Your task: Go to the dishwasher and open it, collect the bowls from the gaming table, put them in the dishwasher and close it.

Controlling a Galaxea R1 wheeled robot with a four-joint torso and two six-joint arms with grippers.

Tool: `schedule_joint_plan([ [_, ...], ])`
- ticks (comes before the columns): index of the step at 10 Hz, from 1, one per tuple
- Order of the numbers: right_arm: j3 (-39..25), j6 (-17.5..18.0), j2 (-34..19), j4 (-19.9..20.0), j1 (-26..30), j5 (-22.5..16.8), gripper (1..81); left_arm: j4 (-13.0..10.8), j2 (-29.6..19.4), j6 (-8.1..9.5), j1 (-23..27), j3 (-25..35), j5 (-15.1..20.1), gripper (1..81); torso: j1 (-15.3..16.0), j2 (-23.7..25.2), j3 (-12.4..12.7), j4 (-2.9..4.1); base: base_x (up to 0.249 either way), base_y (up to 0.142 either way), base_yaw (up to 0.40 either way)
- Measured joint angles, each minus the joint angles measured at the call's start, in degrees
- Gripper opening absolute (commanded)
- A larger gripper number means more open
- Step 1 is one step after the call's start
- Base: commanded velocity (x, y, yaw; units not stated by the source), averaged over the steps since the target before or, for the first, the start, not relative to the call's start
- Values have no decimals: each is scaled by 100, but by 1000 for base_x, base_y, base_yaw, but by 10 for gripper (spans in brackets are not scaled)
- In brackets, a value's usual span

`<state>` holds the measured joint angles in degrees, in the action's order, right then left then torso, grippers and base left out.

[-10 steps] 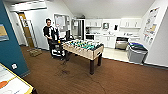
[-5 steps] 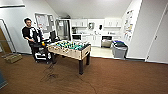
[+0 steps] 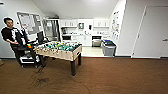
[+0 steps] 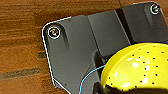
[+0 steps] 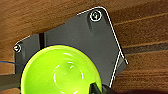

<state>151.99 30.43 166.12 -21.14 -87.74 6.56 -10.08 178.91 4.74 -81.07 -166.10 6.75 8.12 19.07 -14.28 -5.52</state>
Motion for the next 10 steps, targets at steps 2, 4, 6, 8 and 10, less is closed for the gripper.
schedule_joint_plan([
  [2,0,-2,12,-5,-7,-15,10,2,-21,0,0,28,-20,10,0,0,0,0,0,0,0],
  [4,16,-2,11,-5,13,2,10,2,-66,0,-22,162,-76,10,0,0,0,0,0,0,0],
  [6,18,-2,12,-5,9,0,10,2,-68,0,-21,193,-83,10,0,0,0,0,0,0,0],
  [8,22,-2,12,-5,9,-2,10,2,-84,0,-21,190,-83,10,0,0,0,0,33,0,0],
  [10,24,-2,12,-5,-55,-12,10,5,-82,0,-112,193,-74,10,-15,6,4,0,99,0,0],
])
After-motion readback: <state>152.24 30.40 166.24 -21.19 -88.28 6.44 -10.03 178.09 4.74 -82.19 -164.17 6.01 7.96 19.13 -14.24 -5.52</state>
